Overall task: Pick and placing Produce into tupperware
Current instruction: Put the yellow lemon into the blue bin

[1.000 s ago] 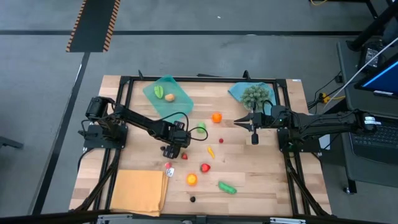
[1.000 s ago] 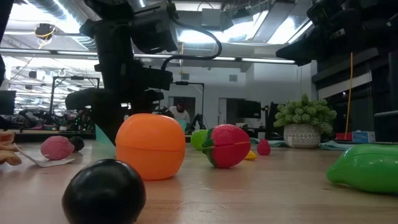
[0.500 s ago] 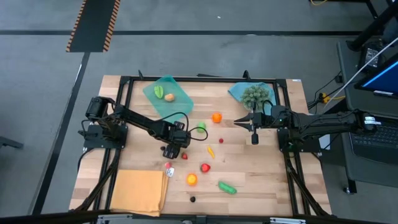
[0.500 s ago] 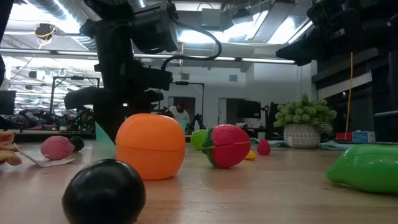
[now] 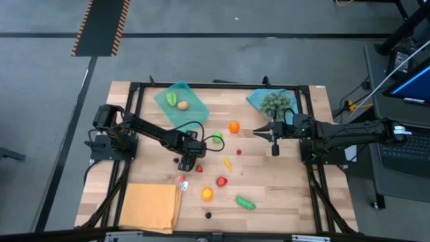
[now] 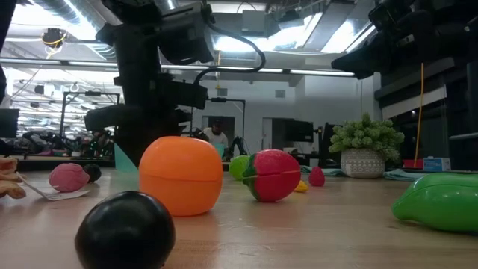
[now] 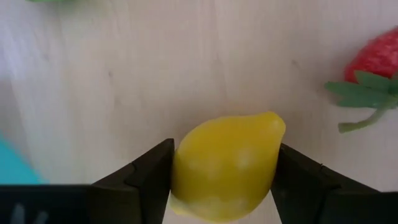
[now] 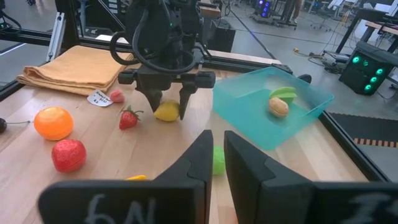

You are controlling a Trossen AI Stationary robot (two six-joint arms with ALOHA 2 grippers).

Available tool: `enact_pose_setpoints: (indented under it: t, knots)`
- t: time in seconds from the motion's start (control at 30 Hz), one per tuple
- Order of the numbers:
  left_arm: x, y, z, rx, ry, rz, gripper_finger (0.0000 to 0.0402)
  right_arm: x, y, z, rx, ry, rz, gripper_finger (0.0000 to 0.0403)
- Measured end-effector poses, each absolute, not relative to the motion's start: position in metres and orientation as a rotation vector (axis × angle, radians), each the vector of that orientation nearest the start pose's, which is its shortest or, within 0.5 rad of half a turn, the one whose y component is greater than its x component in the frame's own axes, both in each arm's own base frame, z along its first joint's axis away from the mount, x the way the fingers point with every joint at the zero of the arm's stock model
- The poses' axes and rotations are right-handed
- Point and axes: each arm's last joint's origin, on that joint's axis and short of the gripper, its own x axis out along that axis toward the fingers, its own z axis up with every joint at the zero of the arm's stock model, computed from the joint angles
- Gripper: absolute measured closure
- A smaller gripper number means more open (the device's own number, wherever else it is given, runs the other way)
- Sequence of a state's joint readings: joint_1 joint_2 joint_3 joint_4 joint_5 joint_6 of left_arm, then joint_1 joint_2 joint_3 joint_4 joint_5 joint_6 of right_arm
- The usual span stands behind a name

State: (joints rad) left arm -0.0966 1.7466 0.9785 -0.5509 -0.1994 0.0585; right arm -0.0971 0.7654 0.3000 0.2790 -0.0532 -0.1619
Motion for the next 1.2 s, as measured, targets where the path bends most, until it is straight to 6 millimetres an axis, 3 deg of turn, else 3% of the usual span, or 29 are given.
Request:
enact_pose_setpoints:
  t: [0.2, 0.4, 0.83, 1.0, 1.2]
  knots:
    - [0.314, -0.014, 0.176, 0.225, 1.259, 0.099, 0.0184, 0.170, -0.015, 0.212, -0.147, 0.189, -0.028, 0.0360]
    - [0.307, -0.001, 0.205, 0.199, 1.183, 0.101, 0.0185, 0.170, -0.015, 0.212, -0.146, 0.193, -0.028, 0.0360]
    - [0.265, 0.037, 0.273, 0.120, 0.914, 0.148, 0.0185, 0.170, -0.015, 0.211, -0.145, 0.201, -0.028, 0.0360]
    - [0.239, 0.045, 0.284, 0.106, 0.760, 0.196, 0.0185, 0.170, -0.015, 0.211, -0.145, 0.204, -0.027, 0.0360]
    - [0.209, 0.049, 0.280, 0.108, 0.522, 0.208, 0.0185, 0.170, -0.015, 0.211, -0.145, 0.205, -0.027, 0.0360]
